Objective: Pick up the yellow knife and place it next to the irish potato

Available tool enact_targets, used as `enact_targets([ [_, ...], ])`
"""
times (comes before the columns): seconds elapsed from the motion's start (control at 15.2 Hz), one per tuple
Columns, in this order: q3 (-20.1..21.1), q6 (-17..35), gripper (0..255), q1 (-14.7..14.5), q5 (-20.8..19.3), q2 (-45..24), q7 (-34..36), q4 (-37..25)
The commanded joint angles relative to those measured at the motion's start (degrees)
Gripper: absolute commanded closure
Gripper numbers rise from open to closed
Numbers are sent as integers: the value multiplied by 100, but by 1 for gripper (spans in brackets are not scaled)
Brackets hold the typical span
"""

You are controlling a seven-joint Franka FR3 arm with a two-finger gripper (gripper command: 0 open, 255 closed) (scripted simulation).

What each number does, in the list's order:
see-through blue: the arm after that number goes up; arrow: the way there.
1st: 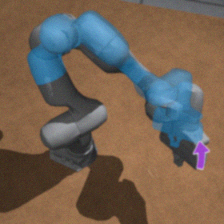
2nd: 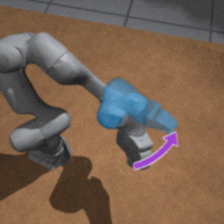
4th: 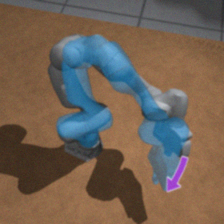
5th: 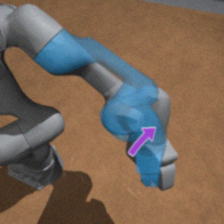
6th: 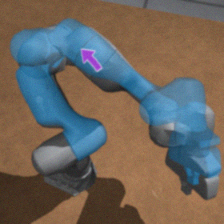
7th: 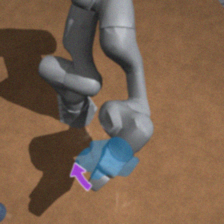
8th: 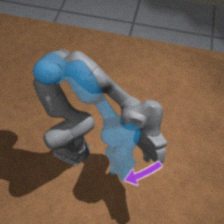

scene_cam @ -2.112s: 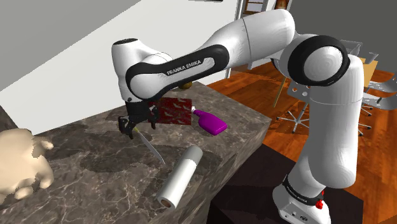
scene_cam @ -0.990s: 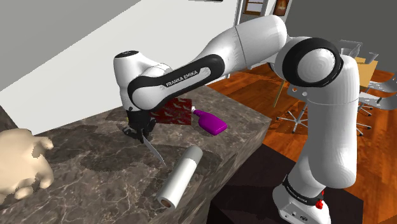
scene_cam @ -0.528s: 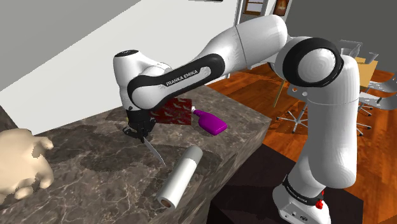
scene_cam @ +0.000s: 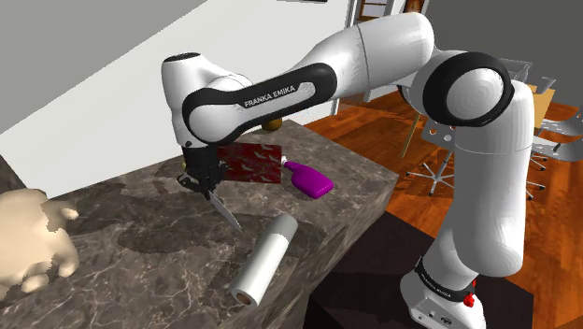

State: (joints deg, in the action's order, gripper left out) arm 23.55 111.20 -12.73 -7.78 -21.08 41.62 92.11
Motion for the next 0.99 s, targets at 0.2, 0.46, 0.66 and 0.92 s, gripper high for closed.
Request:
enact_targets([
  [0.2,16,-385,255,-7,35,55,-29,-334],
  [0.46,28,-677,255,-19,55,90,-43,-595],
  [0.66,36,-903,255,-33,64,101,-50,-812],
  [0.92,45,-1214,255,-58,66,94,-55,-1131],
])
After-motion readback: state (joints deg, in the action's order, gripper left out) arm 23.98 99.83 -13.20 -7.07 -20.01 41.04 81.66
